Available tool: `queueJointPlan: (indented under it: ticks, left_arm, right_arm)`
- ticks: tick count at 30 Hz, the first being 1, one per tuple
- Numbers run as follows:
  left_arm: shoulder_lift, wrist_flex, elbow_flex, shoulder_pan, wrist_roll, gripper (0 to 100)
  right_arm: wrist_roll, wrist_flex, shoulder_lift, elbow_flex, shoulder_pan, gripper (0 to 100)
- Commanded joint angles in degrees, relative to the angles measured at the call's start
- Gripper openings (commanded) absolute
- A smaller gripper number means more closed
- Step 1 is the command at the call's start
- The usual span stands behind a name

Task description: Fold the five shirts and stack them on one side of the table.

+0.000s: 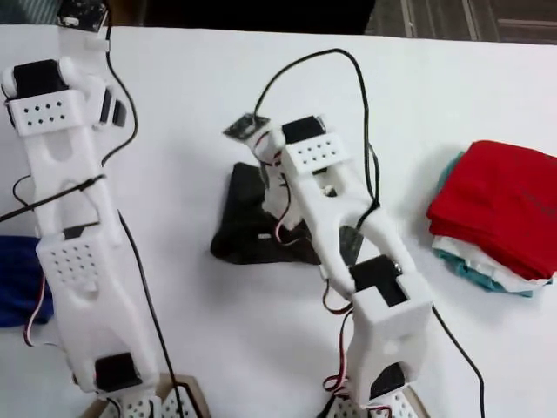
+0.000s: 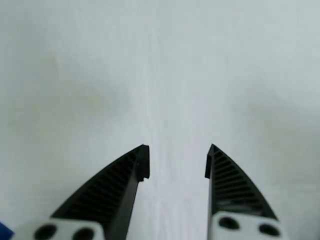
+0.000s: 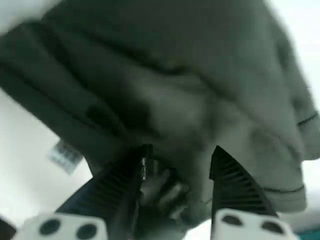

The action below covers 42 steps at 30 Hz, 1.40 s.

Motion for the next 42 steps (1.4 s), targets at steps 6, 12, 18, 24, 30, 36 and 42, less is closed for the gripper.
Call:
queueJointPlan:
  ticks: [6,12,18,24,30,36,42]
  left_arm:
    - [-0.4,-1.3,-2.3,0.5,-0.1,21]
    - [-0.4,-1.3,-2.3,0.5,-0.1,21]
    - [-0.3,-1.3,-2.2,0.5,-0.1,21]
    - [-0.3,-1.3,-2.2,0.5,-0.1,21]
    - [-0.3,-1.3,-2.2,0.4,-0.1,21]
    - [2.2,-2.1,-2.9,0.5,-0.2,21]
    - [3.7,-3.3,-2.9,0.5,-0.2,21]
  right_arm:
    - [2.5,4.6,-3.3,-2.2,-1.0,19.8]
    - [2.5,4.6,-6.6,5.6,-3.4,19.8]
    - [2.5,4.6,-12.3,14.5,-3.1,19.8]
    - [4.0,1.8,-21.3,13.4,-1.5,19.8]
    - [1.9,-9.7,-17.3,12.1,13.6,19.8]
    - [1.3,-11.5,-6.6,11.1,19.9,20.4]
    - [1.2,-11.5,-1.7,3.5,19.6,27.2]
